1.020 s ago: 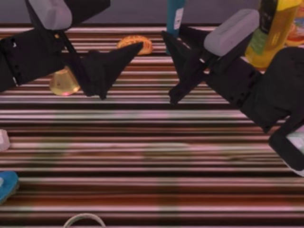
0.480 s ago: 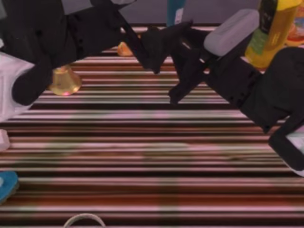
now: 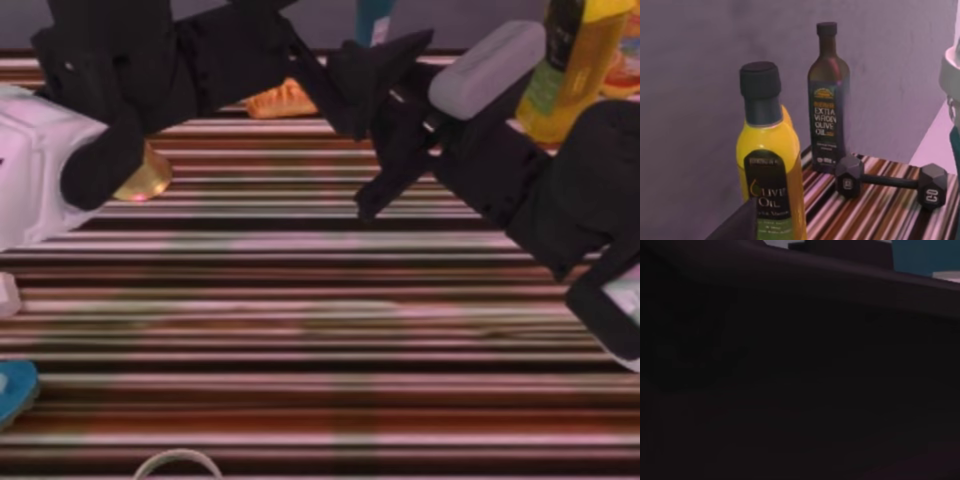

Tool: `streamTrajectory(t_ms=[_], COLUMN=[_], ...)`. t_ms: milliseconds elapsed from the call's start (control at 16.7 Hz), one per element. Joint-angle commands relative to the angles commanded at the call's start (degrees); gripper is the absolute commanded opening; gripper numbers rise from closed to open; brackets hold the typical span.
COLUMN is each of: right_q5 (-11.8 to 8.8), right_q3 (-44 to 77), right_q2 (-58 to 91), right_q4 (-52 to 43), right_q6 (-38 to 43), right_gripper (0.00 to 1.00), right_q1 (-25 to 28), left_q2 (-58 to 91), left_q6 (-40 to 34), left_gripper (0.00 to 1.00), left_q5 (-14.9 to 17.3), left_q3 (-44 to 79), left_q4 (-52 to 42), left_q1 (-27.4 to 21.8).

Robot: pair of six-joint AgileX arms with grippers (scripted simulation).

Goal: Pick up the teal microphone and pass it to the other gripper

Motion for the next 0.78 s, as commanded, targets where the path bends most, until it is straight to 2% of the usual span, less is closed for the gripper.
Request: streamTrajectory(t_ms=[720,780], right_q5=[0.0,0.0], right_q3=[0.0,0.0], right_q2=[0.0,0.0], right_q4=[0.0,0.0], right_q6=[0.0,0.0], right_gripper=[0.00,0.00], right_q1=[0.0,0.0], left_q2=[0.0,0.0], left_q6=[0.0,0.0], left_gripper=[0.02,0.00], left_q5=[0.0,0.0], left_q3=[0.0,0.0], left_q4=[0.0,0.0], left_q1=[0.0,0.0])
